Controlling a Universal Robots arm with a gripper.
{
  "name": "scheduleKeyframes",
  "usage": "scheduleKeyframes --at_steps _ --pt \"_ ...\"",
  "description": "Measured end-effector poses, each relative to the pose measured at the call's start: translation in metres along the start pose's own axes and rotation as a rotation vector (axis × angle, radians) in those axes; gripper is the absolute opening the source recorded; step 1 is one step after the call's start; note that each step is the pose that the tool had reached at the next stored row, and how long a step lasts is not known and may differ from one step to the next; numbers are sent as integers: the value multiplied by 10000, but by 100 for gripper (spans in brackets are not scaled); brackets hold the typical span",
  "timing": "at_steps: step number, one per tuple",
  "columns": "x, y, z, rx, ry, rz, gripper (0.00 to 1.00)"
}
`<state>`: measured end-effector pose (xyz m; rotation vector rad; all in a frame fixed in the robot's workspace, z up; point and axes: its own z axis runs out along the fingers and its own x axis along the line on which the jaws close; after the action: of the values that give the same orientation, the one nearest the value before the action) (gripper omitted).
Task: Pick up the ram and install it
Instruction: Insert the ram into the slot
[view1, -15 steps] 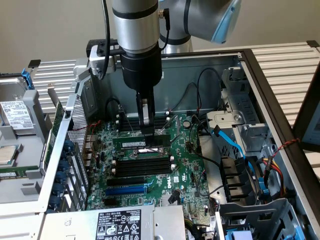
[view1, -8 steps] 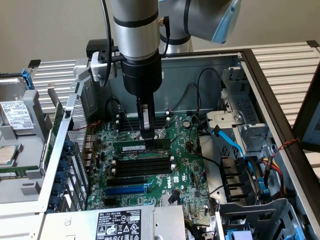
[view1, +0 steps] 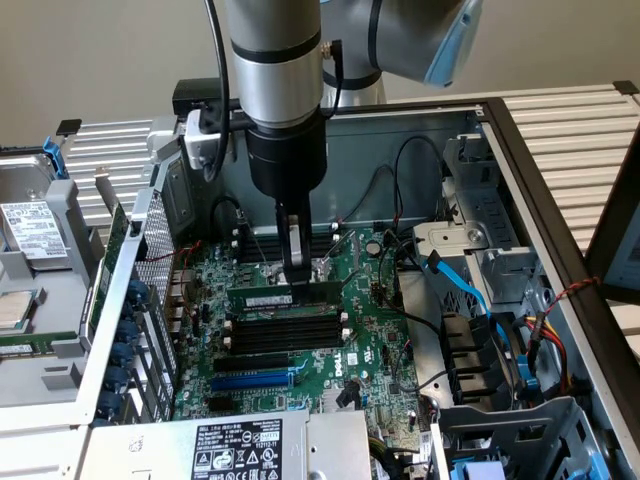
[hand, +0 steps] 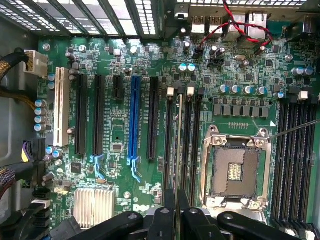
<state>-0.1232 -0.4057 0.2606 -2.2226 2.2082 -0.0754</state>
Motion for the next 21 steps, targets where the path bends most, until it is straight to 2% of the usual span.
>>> scheduleKeyframes --at_steps 2,5,15,21 --pt "29 0 11 -54 -100 3 13" --pt "52 -2 27 -81 -162 4 13" --pt "52 1 107 -86 -162 4 13" --pt "61 -3 119 -90 -163 5 13"
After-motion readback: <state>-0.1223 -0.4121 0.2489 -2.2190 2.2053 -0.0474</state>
